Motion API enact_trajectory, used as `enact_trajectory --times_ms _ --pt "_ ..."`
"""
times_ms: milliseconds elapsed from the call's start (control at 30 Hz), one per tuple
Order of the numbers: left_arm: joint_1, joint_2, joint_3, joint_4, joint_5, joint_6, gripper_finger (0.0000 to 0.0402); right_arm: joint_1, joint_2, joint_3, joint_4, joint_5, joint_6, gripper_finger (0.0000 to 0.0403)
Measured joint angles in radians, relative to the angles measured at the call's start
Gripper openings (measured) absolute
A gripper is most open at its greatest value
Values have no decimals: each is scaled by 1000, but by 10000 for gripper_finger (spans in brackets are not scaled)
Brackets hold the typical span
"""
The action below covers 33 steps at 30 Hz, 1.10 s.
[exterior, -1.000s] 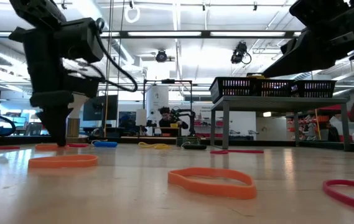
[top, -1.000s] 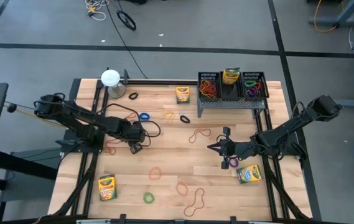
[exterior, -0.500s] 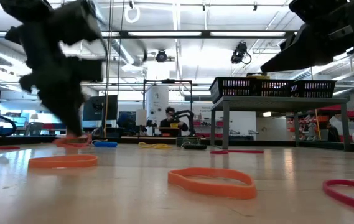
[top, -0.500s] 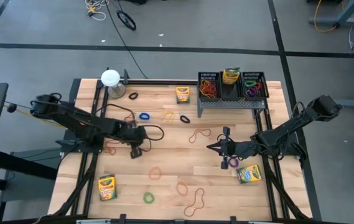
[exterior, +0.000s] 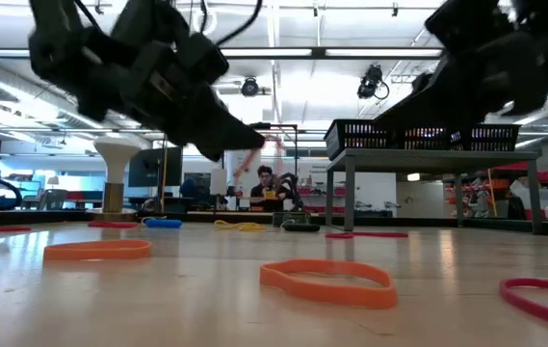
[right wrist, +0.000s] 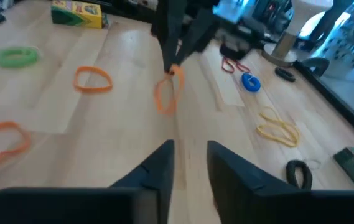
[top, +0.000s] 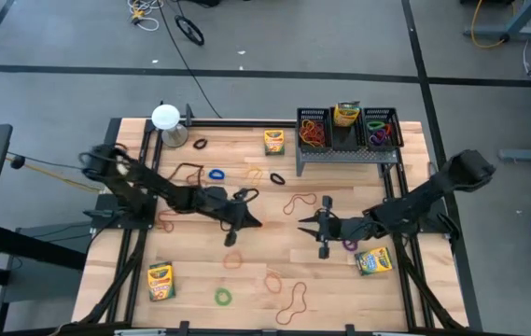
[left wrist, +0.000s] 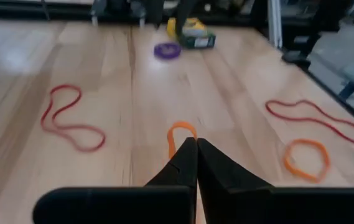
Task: Pick & Place Office Desk Supplies
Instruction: Put the orange rubber band into the left black bin on the shelf
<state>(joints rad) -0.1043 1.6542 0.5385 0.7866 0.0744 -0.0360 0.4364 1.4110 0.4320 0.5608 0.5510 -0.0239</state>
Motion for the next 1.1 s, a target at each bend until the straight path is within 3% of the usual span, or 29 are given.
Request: enact_trajectory --times_ms 333,533,767,933,1100 --pt "34 291 0 472 97 12 4 -64 248 0 354 -11 -146 183" --pt "34 309 2 503 104 9 4 -132 352 33 403 -132 -146 187" --pt "32 308 2 511 103 -1 4 -177 487 162 416 -142 -152 185" --pt "32 308 2 501 102 4 4 -196 536 223 415 -137 -157 146" --pt "32 308 2 497 82 8 15 -186 527 215 412 -40 -196 47"
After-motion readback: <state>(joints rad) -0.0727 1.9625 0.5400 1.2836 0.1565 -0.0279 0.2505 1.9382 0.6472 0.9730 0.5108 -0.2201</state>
